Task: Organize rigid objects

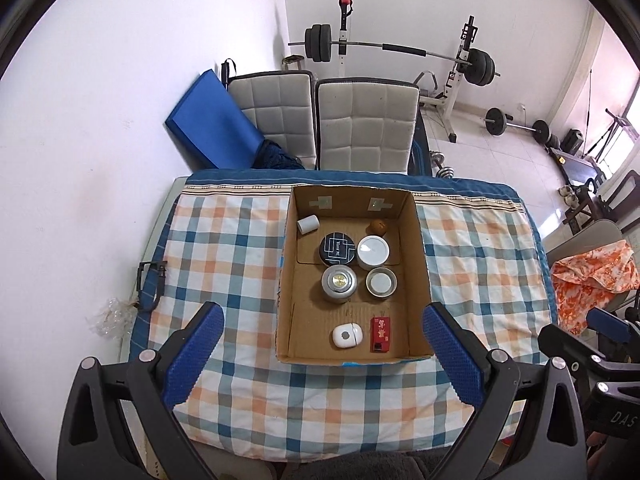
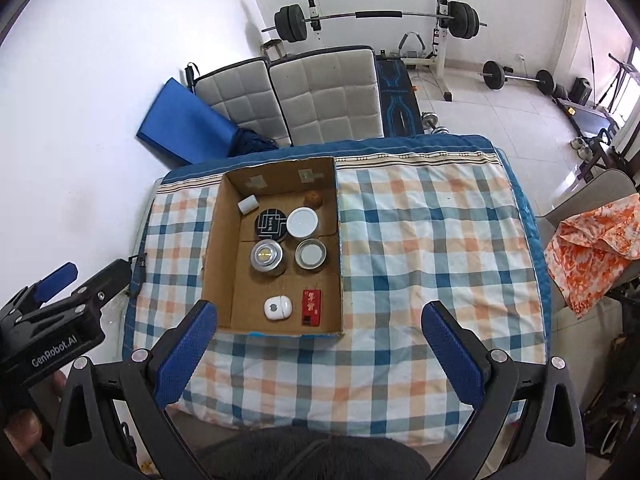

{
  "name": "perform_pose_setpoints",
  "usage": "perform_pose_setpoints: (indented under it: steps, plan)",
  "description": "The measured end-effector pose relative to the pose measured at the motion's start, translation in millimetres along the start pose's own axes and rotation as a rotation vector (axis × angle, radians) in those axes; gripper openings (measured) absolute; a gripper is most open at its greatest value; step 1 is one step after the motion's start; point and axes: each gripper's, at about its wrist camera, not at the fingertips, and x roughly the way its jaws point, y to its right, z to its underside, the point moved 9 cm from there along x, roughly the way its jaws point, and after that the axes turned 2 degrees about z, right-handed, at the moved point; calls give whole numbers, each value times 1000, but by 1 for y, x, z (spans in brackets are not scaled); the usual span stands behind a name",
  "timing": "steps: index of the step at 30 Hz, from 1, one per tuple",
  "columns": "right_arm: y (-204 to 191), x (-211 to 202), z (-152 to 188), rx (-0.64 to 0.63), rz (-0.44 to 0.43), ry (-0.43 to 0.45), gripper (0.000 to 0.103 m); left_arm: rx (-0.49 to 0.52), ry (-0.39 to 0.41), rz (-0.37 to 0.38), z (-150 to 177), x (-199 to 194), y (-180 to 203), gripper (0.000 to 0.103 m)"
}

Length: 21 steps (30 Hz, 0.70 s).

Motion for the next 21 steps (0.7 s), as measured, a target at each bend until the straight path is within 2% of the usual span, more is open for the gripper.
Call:
perform_pose_setpoints:
  steps: [7,21]
  plan:
    - [7,-31,0,-13,36,49,103,2,-34,7,17,-10,4,102]
    - [12,-34,9,-33,94,42,103,4,-49,15,30,-18,13,102]
